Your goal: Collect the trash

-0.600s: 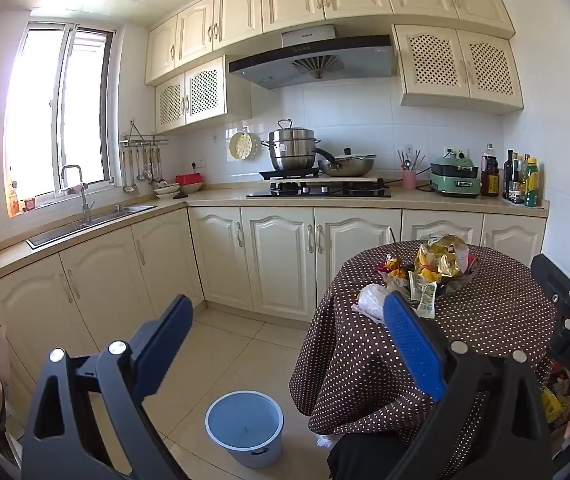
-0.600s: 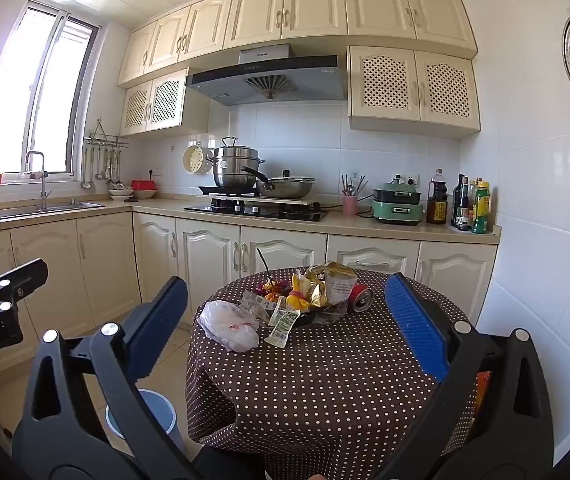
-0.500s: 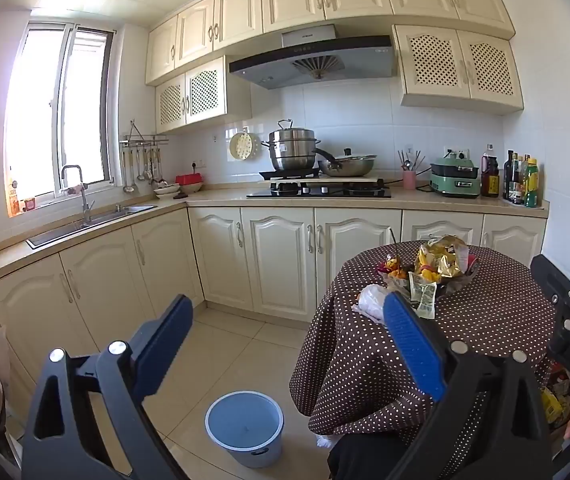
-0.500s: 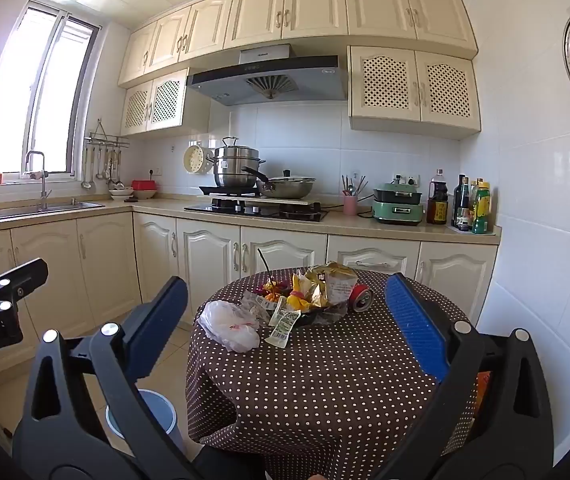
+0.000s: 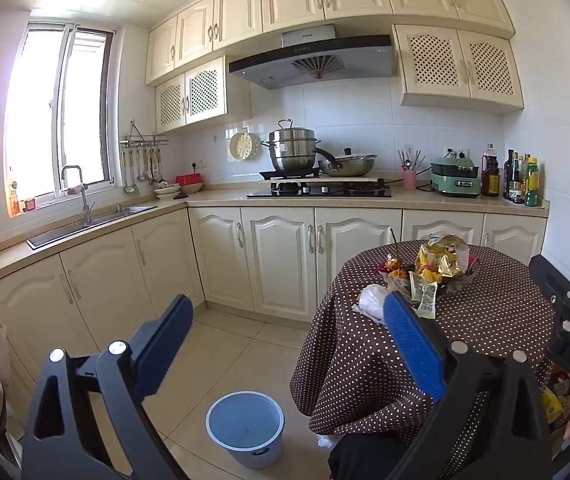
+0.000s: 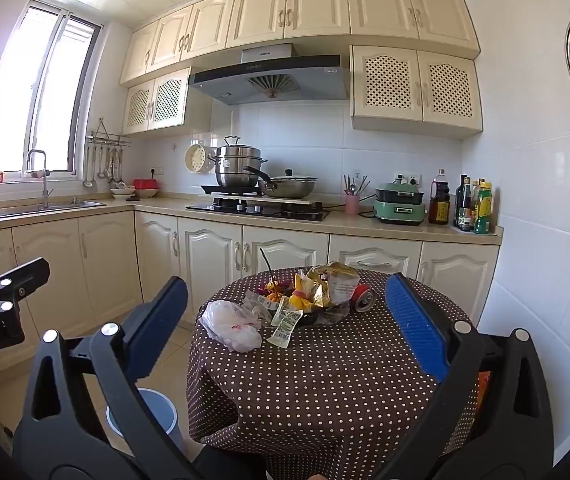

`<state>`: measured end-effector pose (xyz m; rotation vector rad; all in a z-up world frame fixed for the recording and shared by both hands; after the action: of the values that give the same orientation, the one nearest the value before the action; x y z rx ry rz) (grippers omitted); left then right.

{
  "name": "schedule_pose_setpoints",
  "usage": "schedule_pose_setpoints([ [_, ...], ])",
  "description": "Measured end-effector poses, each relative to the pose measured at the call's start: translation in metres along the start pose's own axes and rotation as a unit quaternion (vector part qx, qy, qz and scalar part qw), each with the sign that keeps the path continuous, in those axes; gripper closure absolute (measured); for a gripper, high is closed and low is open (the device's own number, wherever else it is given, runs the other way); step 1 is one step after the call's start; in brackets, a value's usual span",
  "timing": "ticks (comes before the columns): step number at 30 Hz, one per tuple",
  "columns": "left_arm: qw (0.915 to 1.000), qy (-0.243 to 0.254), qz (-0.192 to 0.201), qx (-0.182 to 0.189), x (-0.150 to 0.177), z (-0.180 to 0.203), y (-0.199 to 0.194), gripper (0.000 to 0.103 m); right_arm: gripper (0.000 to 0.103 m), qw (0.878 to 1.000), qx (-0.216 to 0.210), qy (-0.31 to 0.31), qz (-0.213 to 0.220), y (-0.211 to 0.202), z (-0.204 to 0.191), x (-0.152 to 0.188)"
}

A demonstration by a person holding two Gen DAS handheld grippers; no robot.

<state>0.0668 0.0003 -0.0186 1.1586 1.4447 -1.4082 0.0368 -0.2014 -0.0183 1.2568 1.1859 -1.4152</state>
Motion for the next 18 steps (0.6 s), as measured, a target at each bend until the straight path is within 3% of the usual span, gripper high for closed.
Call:
schedule_pose_setpoints([
  [18,1.0000,0.003,-0.003,0.000,0.0050,0.0061,0.0024,0.009,0.006,1.000,0.000,0.000,-0.003,0.0025,-0.0015,0.0026],
])
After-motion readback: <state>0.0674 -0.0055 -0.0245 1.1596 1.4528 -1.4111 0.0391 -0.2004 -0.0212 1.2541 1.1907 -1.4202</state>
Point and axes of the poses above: each gripper's, at about its wrist camera, not at the fingertips, and y roughly the way its jaws point, z to its right, x to its underside, the point moved 7 cm from there along y, roughly the way its jaws point, and after that the axes turned 2 degrees about x, right-handed, at the moved point
